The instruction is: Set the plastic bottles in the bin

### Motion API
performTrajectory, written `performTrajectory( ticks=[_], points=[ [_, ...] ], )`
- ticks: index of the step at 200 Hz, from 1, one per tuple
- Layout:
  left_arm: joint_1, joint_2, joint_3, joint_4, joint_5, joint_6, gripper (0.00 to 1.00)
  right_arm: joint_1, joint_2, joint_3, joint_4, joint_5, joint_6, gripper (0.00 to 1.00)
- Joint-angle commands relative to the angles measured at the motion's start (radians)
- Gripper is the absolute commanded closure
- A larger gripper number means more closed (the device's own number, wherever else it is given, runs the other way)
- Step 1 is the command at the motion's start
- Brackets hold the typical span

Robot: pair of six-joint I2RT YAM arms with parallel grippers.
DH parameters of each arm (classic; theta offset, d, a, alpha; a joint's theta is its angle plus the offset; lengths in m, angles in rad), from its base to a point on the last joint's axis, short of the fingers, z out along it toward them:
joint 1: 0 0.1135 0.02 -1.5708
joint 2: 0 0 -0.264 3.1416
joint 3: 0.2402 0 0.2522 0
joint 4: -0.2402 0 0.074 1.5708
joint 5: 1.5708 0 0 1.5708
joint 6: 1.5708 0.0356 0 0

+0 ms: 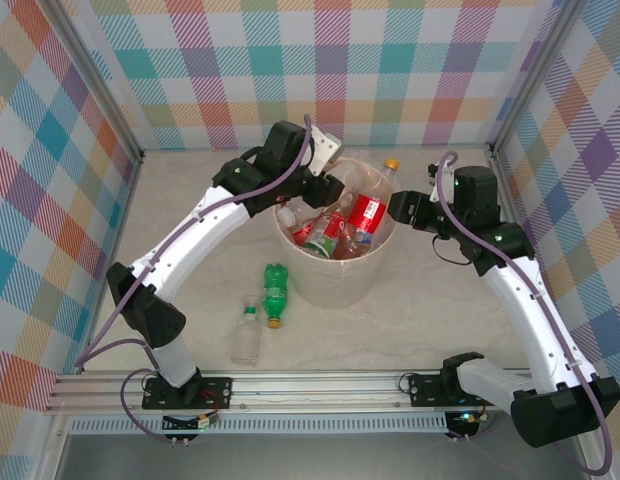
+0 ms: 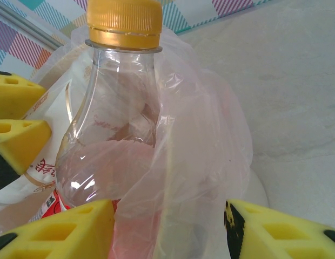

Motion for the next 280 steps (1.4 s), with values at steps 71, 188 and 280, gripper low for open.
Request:
performTrajectory(
  ticks=[71,188,280],
  points=[
    [-0.026,-0.065,0.028,-0.017,-0.008,-0.004,0.12,0.003,-0.097,-0.016,0.037,0.054,-0.006,0.38],
    [0.119,-0.453,-0.174,-0.219,-0.226,-0.235,0.03,0.001,-0.146,-0.028,0.019,0.103,-0.022,0.34],
    [0.150,-0.701,-0.709,-0.521,-0.017,-0.689,0.10,-0.016,-0.138,-0.075,0.065,0.176,-0.041,0.34]
  ],
)
